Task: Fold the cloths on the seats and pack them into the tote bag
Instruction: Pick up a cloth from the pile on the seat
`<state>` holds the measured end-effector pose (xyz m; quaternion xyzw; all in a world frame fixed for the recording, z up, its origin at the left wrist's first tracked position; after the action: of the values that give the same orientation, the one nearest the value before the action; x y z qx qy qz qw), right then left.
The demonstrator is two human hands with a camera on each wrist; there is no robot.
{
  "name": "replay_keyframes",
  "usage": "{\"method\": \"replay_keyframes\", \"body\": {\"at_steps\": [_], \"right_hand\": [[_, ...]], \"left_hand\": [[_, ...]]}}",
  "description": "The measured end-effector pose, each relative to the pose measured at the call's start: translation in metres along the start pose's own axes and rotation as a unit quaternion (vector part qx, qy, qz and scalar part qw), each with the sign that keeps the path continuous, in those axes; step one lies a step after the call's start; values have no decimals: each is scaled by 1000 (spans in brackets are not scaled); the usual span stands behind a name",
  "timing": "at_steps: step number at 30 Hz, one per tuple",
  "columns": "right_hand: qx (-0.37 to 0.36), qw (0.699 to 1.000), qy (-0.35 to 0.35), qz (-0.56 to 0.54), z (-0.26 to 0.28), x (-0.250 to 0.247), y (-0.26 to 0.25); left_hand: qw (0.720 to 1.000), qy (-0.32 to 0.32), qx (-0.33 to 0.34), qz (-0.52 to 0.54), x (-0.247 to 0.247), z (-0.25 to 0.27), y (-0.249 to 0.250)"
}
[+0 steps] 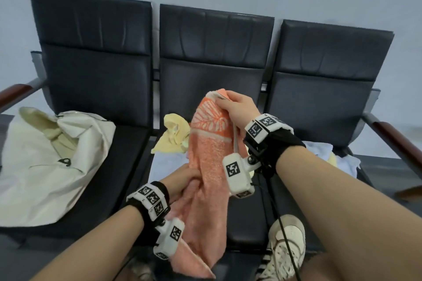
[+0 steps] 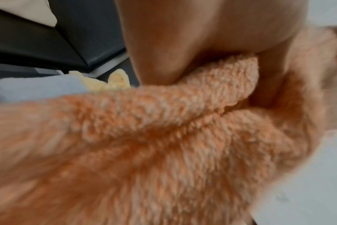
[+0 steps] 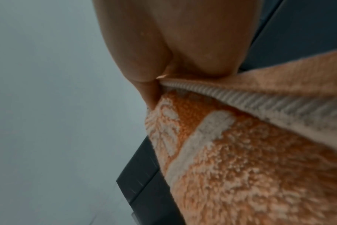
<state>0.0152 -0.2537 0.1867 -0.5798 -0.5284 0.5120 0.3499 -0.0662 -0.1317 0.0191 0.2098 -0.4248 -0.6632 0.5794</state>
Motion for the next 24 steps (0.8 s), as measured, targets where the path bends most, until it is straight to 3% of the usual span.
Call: {"method": "replay_keyframes", "body": {"at_steps": [3,7,11,14,17,21,24], "right_hand": [[-13,996,-1,83,0,-1,6],[-7,987,-56,152,3,8,15],[78,972,-32,218,4,-15,33],[166,971,7,171,11,-36,47],[202,974,4,107,25,-34,47],[232,968,-73,-55,53,-12,35],[205,965,-118,-111,62,0,19]], "left_hand": [[998,-28,-5,49,9,11,8],[990,-33,21,134,14,23,25],[972,-41,83,216,13,41,54],[959,-16,119,258,4,59,79],[945,14,161,284,-1,76,103],[931,40,188,310,1,96,131],[929,45,200,309,9,107,151]]}}
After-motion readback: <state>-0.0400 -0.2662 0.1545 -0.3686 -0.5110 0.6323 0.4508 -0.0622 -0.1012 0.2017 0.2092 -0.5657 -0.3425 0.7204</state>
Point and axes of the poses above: each hand's wrist, its own z-axis away from the middle knuckle, its own x-axis out of the palm, y = z × x, the point moved 6 cm from there along -z, towards the middle knuckle, and after that the axes turned 12 degrees about -x, right-handed, at the moved point
